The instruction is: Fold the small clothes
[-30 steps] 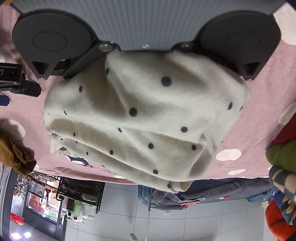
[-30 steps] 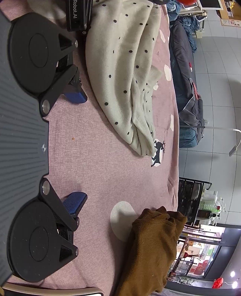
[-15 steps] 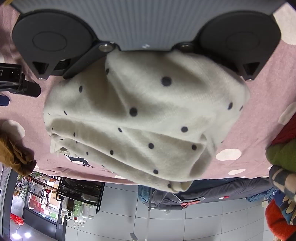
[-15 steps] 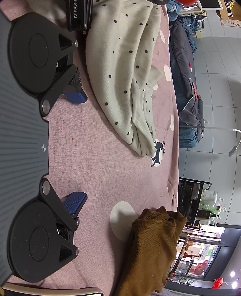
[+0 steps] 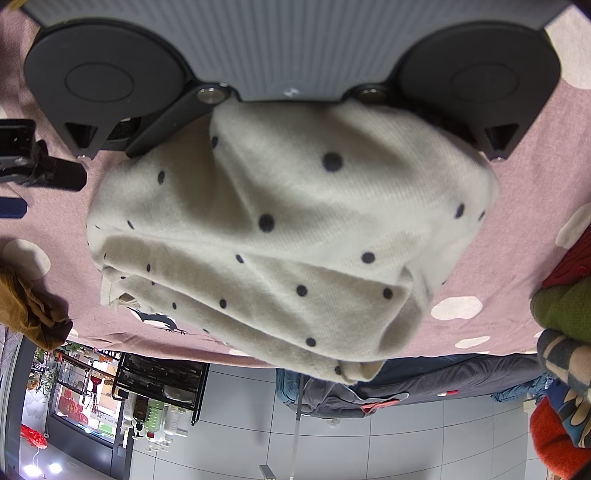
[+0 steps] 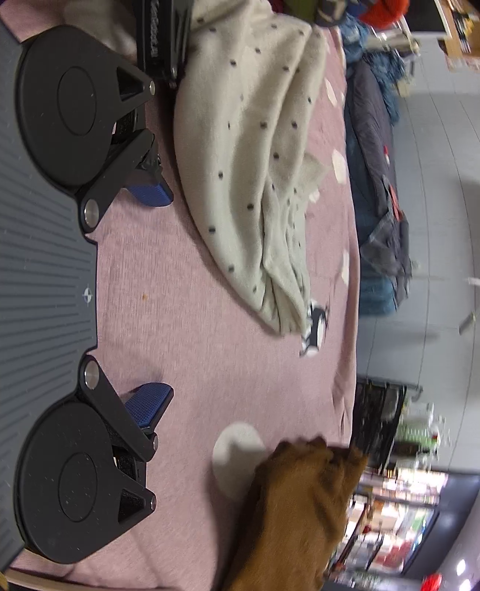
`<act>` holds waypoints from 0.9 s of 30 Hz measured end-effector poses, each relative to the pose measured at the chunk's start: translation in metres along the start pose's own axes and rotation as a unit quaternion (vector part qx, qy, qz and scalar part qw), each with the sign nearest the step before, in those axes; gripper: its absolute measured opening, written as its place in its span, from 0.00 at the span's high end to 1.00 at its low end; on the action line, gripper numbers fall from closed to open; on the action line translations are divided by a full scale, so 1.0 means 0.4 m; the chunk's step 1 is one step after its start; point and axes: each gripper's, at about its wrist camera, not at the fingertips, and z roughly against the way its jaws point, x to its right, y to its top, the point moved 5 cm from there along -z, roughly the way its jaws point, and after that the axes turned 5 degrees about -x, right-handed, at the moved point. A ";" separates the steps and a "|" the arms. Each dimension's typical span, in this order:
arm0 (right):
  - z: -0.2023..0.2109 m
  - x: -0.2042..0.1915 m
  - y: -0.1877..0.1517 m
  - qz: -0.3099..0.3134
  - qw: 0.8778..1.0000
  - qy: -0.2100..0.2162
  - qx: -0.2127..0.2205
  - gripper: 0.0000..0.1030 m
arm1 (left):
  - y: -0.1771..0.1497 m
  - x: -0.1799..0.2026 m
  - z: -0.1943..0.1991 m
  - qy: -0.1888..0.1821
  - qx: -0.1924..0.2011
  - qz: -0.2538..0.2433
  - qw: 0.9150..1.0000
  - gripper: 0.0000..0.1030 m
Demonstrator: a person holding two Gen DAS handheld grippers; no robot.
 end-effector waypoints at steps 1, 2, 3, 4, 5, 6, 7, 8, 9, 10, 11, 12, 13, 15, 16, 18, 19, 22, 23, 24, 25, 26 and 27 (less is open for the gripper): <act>0.007 -0.008 0.010 0.008 1.000 0.012 0.001 0.00 | 0.000 0.002 0.000 0.000 0.000 0.000 1.000 0.00; 0.014 -0.017 0.023 0.018 0.999 0.026 -0.003 0.00 | 0.000 0.001 0.000 0.000 0.000 0.000 1.000 0.00; 0.020 -0.028 0.041 0.031 0.999 0.037 -0.013 0.00 | 0.000 0.001 0.000 0.000 0.000 0.000 1.000 0.00; 0.026 -0.038 0.058 0.043 0.998 0.042 -0.021 0.00 | 0.000 0.002 0.000 0.000 0.000 0.000 1.000 0.00; 0.035 -0.047 0.080 0.058 0.997 0.046 -0.028 0.00 | 0.000 0.002 0.000 0.000 0.000 0.000 1.000 0.00; 0.044 -0.056 0.101 0.076 0.995 0.055 -0.038 0.00 | 0.000 0.001 0.000 0.000 0.000 0.000 1.000 0.00; 0.050 -0.065 0.117 0.093 0.992 0.067 -0.053 0.00 | 0.000 0.001 0.000 0.000 0.000 0.000 1.000 0.00; 0.056 -0.073 0.130 0.110 0.989 0.076 -0.066 0.00 | 0.000 0.002 0.000 0.000 0.000 0.000 1.000 0.00; 0.061 -0.081 0.142 0.124 0.986 0.081 -0.076 0.00 | 0.000 0.002 0.000 0.000 0.000 0.000 1.000 0.00; 0.064 -0.089 0.150 0.139 0.983 0.083 -0.084 0.00 | 0.000 0.000 0.000 0.000 0.000 0.000 1.000 0.00; 0.067 -0.095 0.155 0.150 0.981 0.082 -0.088 0.00 | 0.000 0.001 0.000 0.000 0.000 0.000 1.000 0.00; 0.071 -0.098 0.160 0.160 0.980 0.081 -0.091 0.00 | 0.000 0.001 0.000 0.000 0.000 0.000 1.000 0.00; 0.071 -0.102 0.165 0.170 0.978 0.079 -0.095 0.00 | 0.000 0.001 0.000 0.000 0.000 0.000 1.000 0.00; 0.072 -0.109 0.168 0.183 0.975 0.076 -0.100 0.00 | 0.000 0.001 0.000 0.000 0.000 0.000 1.000 0.00; 0.072 -0.113 0.170 0.189 0.973 0.075 -0.105 0.00 | 0.000 0.001 0.000 0.000 0.000 0.000 1.000 0.00; 0.073 -0.116 0.169 0.195 0.972 0.072 -0.107 0.00 | 0.000 0.001 0.000 0.000 0.000 0.000 1.000 0.00; 0.072 -0.120 0.170 0.196 0.972 0.072 -0.109 0.00 | 0.000 0.001 0.000 0.000 0.000 0.000 1.000 0.00; 0.071 -0.124 0.170 0.198 0.971 0.068 -0.114 0.00 | 0.000 0.000 0.000 0.000 0.000 0.000 1.000 0.00; 0.071 -0.125 0.170 0.198 0.971 0.067 -0.115 0.00 | 0.000 0.001 0.000 0.000 0.000 0.000 1.000 0.00; 0.070 -0.127 0.171 0.198 0.971 0.066 -0.116 0.00 | 0.000 0.001 0.000 0.000 0.000 0.000 1.000 0.00; 0.070 -0.127 0.171 0.198 0.971 0.064 -0.116 0.00 | 0.000 0.001 0.000 0.000 0.000 0.000 1.000 0.00; 0.069 -0.127 0.171 0.197 0.971 0.062 -0.118 0.00 | 0.000 0.001 0.000 0.000 0.000 0.000 1.000 0.00; 0.067 -0.128 0.171 0.194 0.971 0.062 -0.121 0.00 | 0.000 0.000 0.000 0.000 0.000 0.000 1.000 0.00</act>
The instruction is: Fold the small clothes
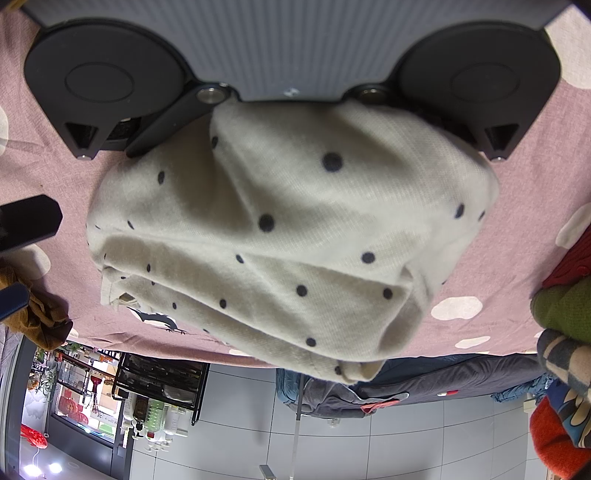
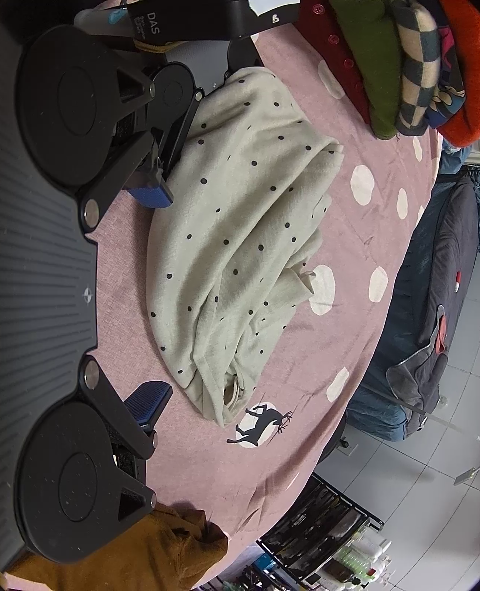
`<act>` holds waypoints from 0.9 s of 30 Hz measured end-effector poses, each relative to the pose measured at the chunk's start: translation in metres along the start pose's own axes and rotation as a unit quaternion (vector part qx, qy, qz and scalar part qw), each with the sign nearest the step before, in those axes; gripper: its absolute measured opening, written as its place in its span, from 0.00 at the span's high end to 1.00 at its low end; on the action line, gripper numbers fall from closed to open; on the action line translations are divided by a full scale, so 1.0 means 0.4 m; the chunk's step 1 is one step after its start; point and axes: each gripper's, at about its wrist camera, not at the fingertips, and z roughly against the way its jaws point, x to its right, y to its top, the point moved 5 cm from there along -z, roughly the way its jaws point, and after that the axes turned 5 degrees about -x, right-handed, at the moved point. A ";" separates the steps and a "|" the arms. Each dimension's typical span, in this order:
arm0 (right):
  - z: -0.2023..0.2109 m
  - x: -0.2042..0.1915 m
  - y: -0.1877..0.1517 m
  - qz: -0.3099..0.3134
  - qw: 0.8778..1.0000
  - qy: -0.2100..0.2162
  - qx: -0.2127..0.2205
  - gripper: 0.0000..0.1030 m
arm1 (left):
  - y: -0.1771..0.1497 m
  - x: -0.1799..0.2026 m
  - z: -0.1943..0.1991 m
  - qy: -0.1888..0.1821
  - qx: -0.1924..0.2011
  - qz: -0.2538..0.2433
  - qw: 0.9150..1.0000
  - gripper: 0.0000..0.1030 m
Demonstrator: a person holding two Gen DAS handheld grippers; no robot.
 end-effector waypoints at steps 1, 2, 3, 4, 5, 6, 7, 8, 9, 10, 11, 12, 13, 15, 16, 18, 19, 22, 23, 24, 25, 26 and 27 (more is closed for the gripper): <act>-0.001 -0.001 0.000 -0.001 1.000 0.003 -0.002 0.00 | 0.000 0.001 0.000 0.000 0.000 0.000 1.000 0.00; -0.003 -0.003 -0.002 -0.003 1.000 0.005 -0.003 0.00 | 0.000 0.001 0.000 0.000 0.000 0.000 1.000 0.00; -0.005 -0.003 -0.002 -0.005 1.000 0.005 -0.004 0.00 | 0.000 -0.001 0.001 -0.001 0.000 0.001 1.000 0.00; -0.007 -0.003 -0.004 -0.007 1.000 0.006 -0.004 0.00 | 0.000 0.001 0.000 0.000 0.000 0.000 1.000 0.00; -0.007 -0.003 -0.005 -0.010 1.000 0.007 -0.004 0.00 | 0.000 0.001 0.000 0.000 0.000 0.000 1.000 0.00; -0.009 -0.003 -0.008 -0.015 1.000 0.010 -0.004 0.00 | 0.000 0.000 0.000 0.000 0.000 0.000 1.000 0.00; -0.010 -0.004 -0.010 -0.018 1.000 0.012 -0.006 0.00 | 0.000 0.001 0.000 0.000 0.000 0.000 1.000 0.00; -0.011 -0.005 -0.011 -0.020 1.000 0.014 -0.007 0.00 | 0.000 0.001 0.000 -0.001 0.001 0.001 1.000 0.00; -0.011 -0.006 -0.013 -0.023 1.000 0.014 -0.006 0.00 | 0.002 -0.001 0.002 -0.003 0.001 0.003 1.000 0.00; -0.012 -0.007 -0.015 -0.025 1.000 0.015 -0.006 0.00 | 0.004 -0.002 0.002 -0.003 0.001 0.003 1.000 0.00; -0.013 -0.007 -0.017 -0.028 0.999 0.016 -0.006 0.00 | 0.005 -0.002 0.002 -0.002 0.000 0.002 1.000 0.00; -0.014 -0.008 -0.019 -0.032 0.999 0.018 -0.006 0.00 | 0.006 -0.004 0.002 0.000 0.000 0.001 1.000 0.00; -0.015 -0.009 -0.020 -0.034 0.999 0.019 -0.007 0.00 | 0.007 -0.007 0.003 0.000 0.000 0.000 1.000 0.00; -0.018 -0.010 -0.025 -0.037 0.999 0.018 -0.008 0.00 | 0.010 -0.008 0.003 -0.002 -0.001 0.002 1.000 0.00; -0.018 -0.010 -0.026 -0.039 0.999 0.017 -0.008 0.00 | 0.010 -0.007 0.003 0.000 0.000 0.000 1.000 0.00; -0.018 -0.011 -0.028 -0.044 0.999 0.016 -0.007 0.00 | 0.008 0.003 0.001 0.002 -0.002 -0.002 1.000 0.00; -0.017 -0.010 -0.030 -0.047 0.999 0.018 -0.006 0.00 | 0.009 0.004 0.001 0.003 -0.003 -0.003 1.000 0.00; -0.010 -0.010 -0.035 -0.052 0.998 0.016 -0.005 0.00 | 0.017 0.003 0.006 0.008 -0.017 0.000 1.000 0.00; -0.008 -0.010 -0.037 -0.053 0.998 0.014 -0.004 0.00 | 0.020 0.002 0.011 0.017 -0.026 0.006 1.000 0.00; -0.005 -0.008 -0.040 -0.053 0.999 0.013 -0.003 0.00 | 0.023 0.006 0.015 0.028 -0.036 0.008 0.999 0.00; -0.002 -0.007 -0.042 -0.053 0.999 0.012 -0.001 0.00 | 0.024 0.010 0.021 0.037 -0.046 0.006 0.998 0.00; 0.001 -0.006 -0.044 -0.053 0.999 0.011 -0.001 0.00 | 0.026 0.015 0.030 0.045 -0.056 0.000 0.997 0.00; 0.004 -0.003 -0.045 -0.053 0.999 0.010 0.000 0.00 | 0.028 0.018 0.040 0.051 -0.063 -0.005 0.997 0.00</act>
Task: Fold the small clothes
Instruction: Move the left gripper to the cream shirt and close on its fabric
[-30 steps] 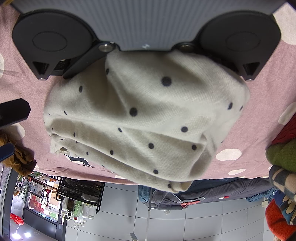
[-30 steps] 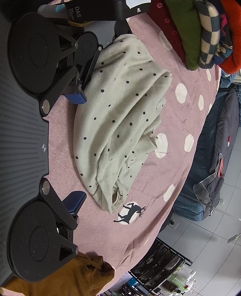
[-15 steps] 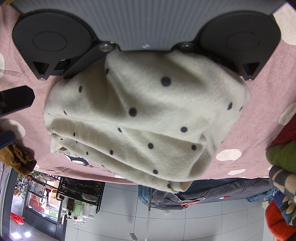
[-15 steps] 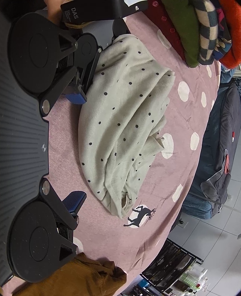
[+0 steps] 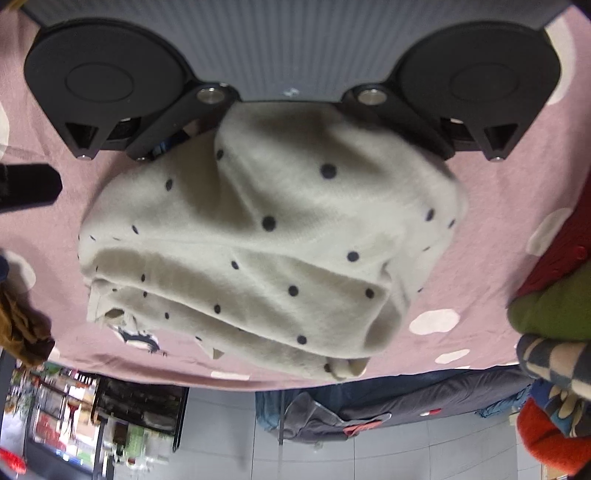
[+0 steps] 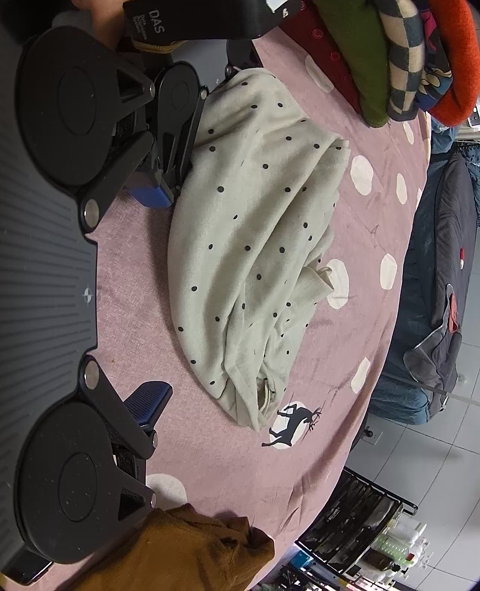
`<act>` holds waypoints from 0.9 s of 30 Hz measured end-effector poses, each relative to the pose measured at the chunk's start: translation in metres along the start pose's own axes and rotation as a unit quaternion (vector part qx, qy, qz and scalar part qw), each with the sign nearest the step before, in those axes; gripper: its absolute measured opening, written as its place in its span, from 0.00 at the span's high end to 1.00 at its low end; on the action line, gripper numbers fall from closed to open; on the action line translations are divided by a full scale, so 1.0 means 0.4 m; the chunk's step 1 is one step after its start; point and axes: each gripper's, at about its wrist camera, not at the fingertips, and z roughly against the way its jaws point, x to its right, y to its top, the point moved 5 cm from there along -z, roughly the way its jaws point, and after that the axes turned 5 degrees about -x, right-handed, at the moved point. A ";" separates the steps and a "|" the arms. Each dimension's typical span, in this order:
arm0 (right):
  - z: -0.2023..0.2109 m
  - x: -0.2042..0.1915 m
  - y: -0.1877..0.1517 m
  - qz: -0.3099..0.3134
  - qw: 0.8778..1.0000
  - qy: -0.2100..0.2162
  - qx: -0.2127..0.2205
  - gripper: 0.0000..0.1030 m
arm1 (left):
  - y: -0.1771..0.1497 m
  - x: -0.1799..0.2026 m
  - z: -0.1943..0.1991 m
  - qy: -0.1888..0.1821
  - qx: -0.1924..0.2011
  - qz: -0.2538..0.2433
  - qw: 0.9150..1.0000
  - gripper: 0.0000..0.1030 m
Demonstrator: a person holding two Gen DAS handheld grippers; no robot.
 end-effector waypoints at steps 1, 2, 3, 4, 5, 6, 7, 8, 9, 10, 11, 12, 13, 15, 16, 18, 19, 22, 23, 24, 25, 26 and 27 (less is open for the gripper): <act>0.003 0.002 -0.001 0.000 1.000 -0.002 0.001 0.00 | 0.001 0.000 0.016 0.008 -0.005 -0.006 1.000 0.00; 0.006 0.005 -0.001 0.000 1.000 -0.004 0.002 0.00 | 0.002 -0.002 0.030 0.017 -0.008 -0.009 1.000 0.00; 0.010 0.008 -0.001 0.000 1.000 -0.006 0.004 0.00 | 0.003 -0.007 0.050 0.026 -0.015 -0.012 0.999 0.00; 0.014 0.012 -0.001 0.000 1.000 -0.007 0.006 0.00 | 0.006 -0.013 0.067 0.034 -0.024 -0.014 0.999 0.00; 0.018 0.016 0.000 -0.001 1.000 -0.008 0.008 0.00 | 0.011 -0.018 0.082 0.040 -0.029 -0.015 0.999 0.00; 0.023 0.019 0.000 -0.003 1.000 -0.008 0.011 0.00 | 0.020 -0.028 0.101 0.046 -0.032 -0.016 0.998 0.00; 0.027 0.021 0.001 -0.005 1.000 -0.007 0.013 0.00 | 0.026 -0.034 0.120 0.055 -0.036 -0.019 0.998 0.00; 0.029 0.023 0.002 -0.005 1.000 -0.006 0.014 0.00 | 0.032 -0.038 0.136 0.064 -0.037 -0.024 0.997 0.00; 0.031 0.022 0.005 -0.005 1.000 -0.006 0.016 0.00 | 0.039 -0.040 0.152 0.070 -0.036 -0.031 0.996 0.00; 0.033 0.021 0.007 -0.004 1.000 -0.005 0.017 0.00 | 0.047 -0.039 0.167 0.077 -0.037 -0.041 0.996 0.00; 0.034 0.019 0.010 -0.003 1.000 -0.005 0.018 0.00 | 0.053 -0.038 0.179 0.082 -0.041 -0.051 0.995 0.00; 0.036 0.017 0.013 -0.001 1.000 -0.003 0.019 0.00 | 0.058 -0.038 0.189 0.083 -0.045 -0.058 0.994 0.00; 0.038 0.013 0.016 0.001 1.000 0.000 0.019 0.00 | 0.063 -0.040 0.198 0.083 -0.049 -0.061 0.993 0.00; 0.043 0.003 0.022 0.008 1.000 0.003 0.022 0.00 | 0.071 -0.047 0.211 0.077 -0.060 -0.053 0.994 0.00; 0.046 -0.001 0.026 0.011 1.000 0.003 0.024 0.00 | 0.075 -0.052 0.216 0.073 -0.066 -0.047 0.994 0.00; 0.049 -0.005 0.031 0.013 1.000 0.002 0.026 0.00 | 0.080 -0.062 0.222 0.065 -0.070 -0.041 0.995 0.00; 0.050 -0.006 0.033 0.012 1.000 0.003 0.026 0.00 | 0.082 -0.065 0.225 0.066 -0.069 -0.041 0.995 0.00; 0.053 -0.006 0.039 0.011 0.999 0.002 0.030 0.00 | 0.085 -0.071 0.224 0.073 -0.067 -0.042 0.994 0.00; 0.055 -0.006 0.041 0.010 0.999 0.001 0.032 0.00 | 0.085 -0.073 0.223 0.071 -0.067 -0.039 0.994 0.00; 0.056 -0.006 0.042 0.009 0.999 0.001 0.035 0.00 | 0.085 -0.077 0.223 0.067 -0.067 -0.035 0.995 0.00; 0.057 -0.005 0.043 0.007 0.999 0.002 0.037 0.00 | 0.085 -0.078 0.222 0.065 -0.068 -0.034 0.995 0.00; 0.058 -0.005 0.043 0.004 0.999 0.003 0.039 0.00 | 0.084 -0.079 0.220 0.065 -0.070 -0.035 0.995 0.00; 0.057 -0.004 0.044 0.001 0.999 0.005 0.040 0.00 | 0.085 -0.080 0.218 0.067 -0.070 -0.036 0.995 0.00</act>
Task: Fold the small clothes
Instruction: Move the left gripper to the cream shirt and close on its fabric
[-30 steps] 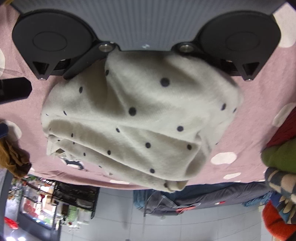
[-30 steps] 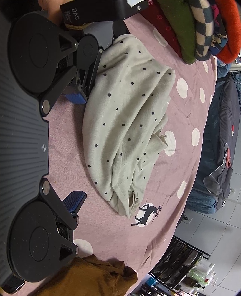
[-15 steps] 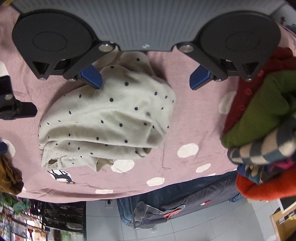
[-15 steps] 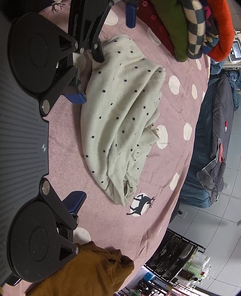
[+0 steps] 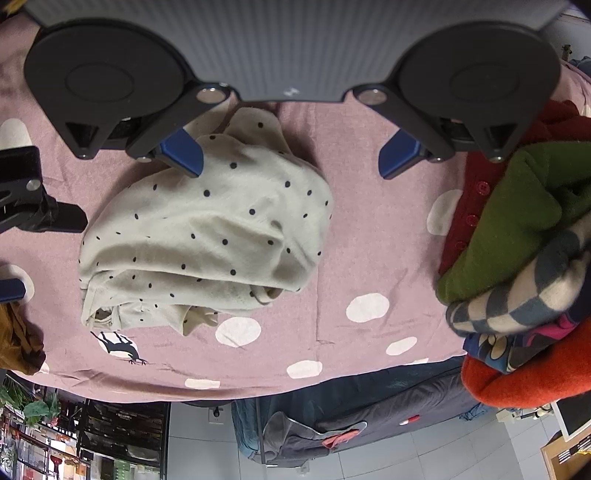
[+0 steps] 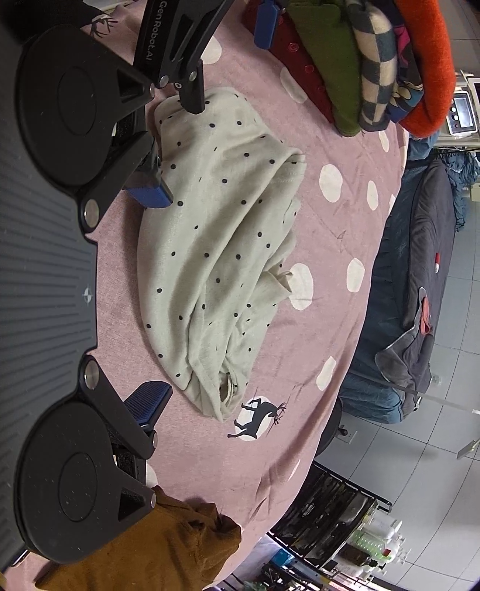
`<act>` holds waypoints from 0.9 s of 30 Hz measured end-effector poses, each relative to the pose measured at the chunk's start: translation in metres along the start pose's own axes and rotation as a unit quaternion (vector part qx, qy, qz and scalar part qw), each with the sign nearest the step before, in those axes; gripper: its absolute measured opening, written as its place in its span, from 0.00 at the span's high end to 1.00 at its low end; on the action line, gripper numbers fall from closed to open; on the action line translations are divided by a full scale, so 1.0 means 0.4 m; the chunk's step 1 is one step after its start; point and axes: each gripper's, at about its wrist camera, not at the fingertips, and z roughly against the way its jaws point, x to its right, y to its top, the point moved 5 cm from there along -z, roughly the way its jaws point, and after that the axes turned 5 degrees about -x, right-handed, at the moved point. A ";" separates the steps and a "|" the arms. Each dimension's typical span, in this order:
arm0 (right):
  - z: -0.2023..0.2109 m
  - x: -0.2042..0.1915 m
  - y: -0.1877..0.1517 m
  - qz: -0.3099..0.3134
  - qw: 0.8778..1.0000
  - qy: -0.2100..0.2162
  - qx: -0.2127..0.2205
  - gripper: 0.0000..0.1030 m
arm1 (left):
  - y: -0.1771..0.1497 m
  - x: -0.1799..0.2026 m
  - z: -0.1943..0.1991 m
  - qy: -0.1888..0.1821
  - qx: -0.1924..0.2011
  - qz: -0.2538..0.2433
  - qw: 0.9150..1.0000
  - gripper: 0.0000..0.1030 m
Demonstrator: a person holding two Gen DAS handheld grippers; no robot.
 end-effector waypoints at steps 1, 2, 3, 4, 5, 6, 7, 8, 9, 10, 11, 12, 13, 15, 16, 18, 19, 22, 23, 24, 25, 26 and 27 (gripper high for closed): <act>-0.002 0.001 -0.001 -0.004 1.000 0.004 -0.001 0.00 | 0.001 -0.001 -0.002 0.002 0.000 0.000 1.000 0.00; -0.005 0.001 -0.001 -0.007 1.000 0.006 -0.003 0.00 | 0.000 -0.002 -0.004 0.003 -0.002 -0.001 1.000 0.00; -0.009 0.000 -0.002 -0.009 1.000 0.007 -0.004 0.00 | 0.000 -0.003 -0.007 0.002 -0.003 -0.001 1.000 0.00; -0.011 -0.001 -0.002 -0.009 1.000 0.007 -0.005 0.00 | -0.001 -0.005 -0.010 0.000 -0.004 0.000 1.000 0.00; -0.014 -0.001 -0.003 -0.010 1.000 0.006 -0.006 0.00 | -0.002 -0.006 -0.013 0.000 -0.005 0.000 1.000 0.00; -0.017 -0.001 -0.003 -0.010 1.000 0.006 -0.006 0.00 | -0.003 -0.007 -0.017 0.000 -0.007 0.001 1.000 0.00; -0.019 -0.001 -0.003 -0.010 1.000 0.006 -0.006 0.00 | -0.004 -0.009 -0.022 0.002 -0.010 0.001 1.000 0.00; -0.022 0.000 -0.003 -0.012 1.000 0.006 -0.007 0.00 | -0.005 -0.010 -0.026 0.002 -0.011 0.001 1.000 0.00; -0.025 0.001 -0.004 -0.014 1.000 0.006 -0.006 0.00 | -0.007 -0.010 -0.030 0.002 -0.013 0.001 1.000 0.00; -0.027 0.002 -0.004 -0.016 1.000 0.007 -0.005 0.00 | -0.008 -0.011 -0.036 0.003 -0.015 0.002 1.000 0.00; -0.029 0.002 -0.005 -0.017 1.000 0.010 -0.004 0.00 | -0.010 -0.013 -0.039 0.004 -0.016 0.004 1.000 0.00; -0.030 0.002 -0.007 -0.019 1.000 0.012 -0.003 0.00 | -0.012 -0.017 -0.043 0.005 -0.015 0.007 1.000 0.00; -0.031 0.001 -0.009 -0.021 1.000 0.014 0.001 0.00 | -0.014 -0.021 -0.048 0.003 -0.015 0.011 1.000 0.00; -0.031 0.000 -0.013 -0.023 1.000 0.018 0.011 0.00 | -0.018 -0.032 -0.057 -0.001 -0.016 0.022 1.000 0.00; -0.032 0.000 -0.015 -0.025 0.999 0.022 0.016 0.00 | -0.021 -0.042 -0.062 -0.004 -0.014 0.030 0.999 0.00; -0.032 0.001 -0.019 -0.027 0.999 0.023 0.027 0.00 | -0.024 -0.066 -0.066 -0.010 -0.002 0.047 0.999 0.00; -0.029 0.001 -0.019 -0.028 0.999 0.024 0.037 0.00 | -0.025 -0.079 -0.066 -0.012 0.007 0.056 0.998 0.00; -0.018 0.007 -0.017 -0.034 0.997 0.032 0.066 0.00 | -0.019 -0.132 -0.058 -0.030 0.045 0.088 0.995 0.00; -0.016 0.008 -0.015 -0.038 0.996 0.035 0.073 0.00 | -0.018 -0.147 -0.054 -0.042 0.059 0.101 0.992 0.00; -0.015 0.008 -0.011 -0.041 0.995 0.039 0.081 0.00 | -0.017 -0.160 -0.052 -0.061 0.071 0.112 0.989 0.00; -0.017 0.006 -0.006 -0.042 0.994 0.045 0.086 0.00 | -0.014 -0.170 -0.051 -0.088 0.079 0.124 0.985 0.00; -0.019 0.002 -0.001 -0.042 0.994 0.050 0.090 0.00 | -0.009 -0.175 -0.055 -0.115 0.082 0.137 0.980 0.00; -0.024 -0.004 0.007 -0.041 0.993 0.055 0.094 0.00 | -0.003 -0.178 -0.061 -0.137 0.080 0.147 0.976 0.00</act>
